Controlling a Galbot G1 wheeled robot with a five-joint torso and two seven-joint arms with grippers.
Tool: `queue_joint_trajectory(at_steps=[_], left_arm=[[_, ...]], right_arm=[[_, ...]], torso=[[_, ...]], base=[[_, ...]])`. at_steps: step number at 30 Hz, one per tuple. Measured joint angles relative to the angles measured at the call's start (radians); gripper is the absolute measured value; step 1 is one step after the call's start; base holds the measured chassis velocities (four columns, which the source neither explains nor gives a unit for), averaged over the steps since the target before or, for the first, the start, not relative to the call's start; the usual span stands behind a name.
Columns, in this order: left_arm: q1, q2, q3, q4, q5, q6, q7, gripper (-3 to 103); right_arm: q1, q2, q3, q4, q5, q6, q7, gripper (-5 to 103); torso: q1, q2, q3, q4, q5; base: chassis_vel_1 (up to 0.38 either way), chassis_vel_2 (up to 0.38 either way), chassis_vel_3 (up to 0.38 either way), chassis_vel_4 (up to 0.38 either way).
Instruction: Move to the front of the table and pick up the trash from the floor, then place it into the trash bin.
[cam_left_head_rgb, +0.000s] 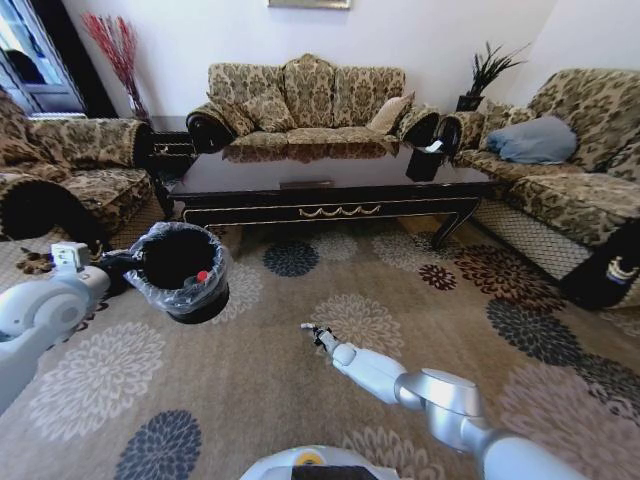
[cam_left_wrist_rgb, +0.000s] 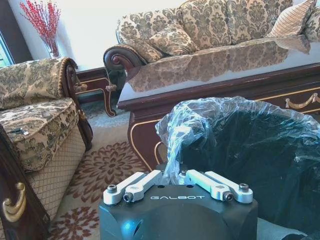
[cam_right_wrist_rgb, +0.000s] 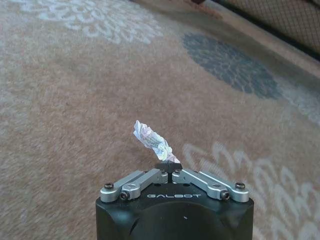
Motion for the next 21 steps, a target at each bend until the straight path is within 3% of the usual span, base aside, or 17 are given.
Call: queue_joint_trajectory(at_steps=[8,13,18,21], left_arm=[[0.002,-0.001,0.006,-0.003,0.004,0.0,0.0,4],[0.01,-0.024,0.014,-0.019,0.013,0.004,-0.002,4],[0.005,-0.06,0.059,-0.031,0.037,0.018,-0.009,4],[0.0,-0.07,0.074,-0.036,0.038,0.025,-0.009,4]], right_arm=[[0.06,-0.083,0.057,0.134,-0.038,0.052,-0.02,0],[0.153,-0.208,0.078,0.325,-0.032,0.053,-0.024,0],[0.235,-0.336,0.108,0.538,0.057,0.055,-0.023,0],[0.27,-0.362,0.121,0.605,0.072,0.064,-0.026,0]], torso=[[0.0,0.0,0.0,0.0002,0.0001],[0.0,0.0,0.0,0.0003,0.0006],[0.0,0.0,0.0,-0.0006,0.0002],[0.0,0.0,0.0,-0.0002,0.0001]], base=[[0.0,0.0,0.0,0.0],[0.0,0.0,0.0,0.0],[0.0,0.0,0.0,0.0],[0.0,0.0,0.0,0.0]])
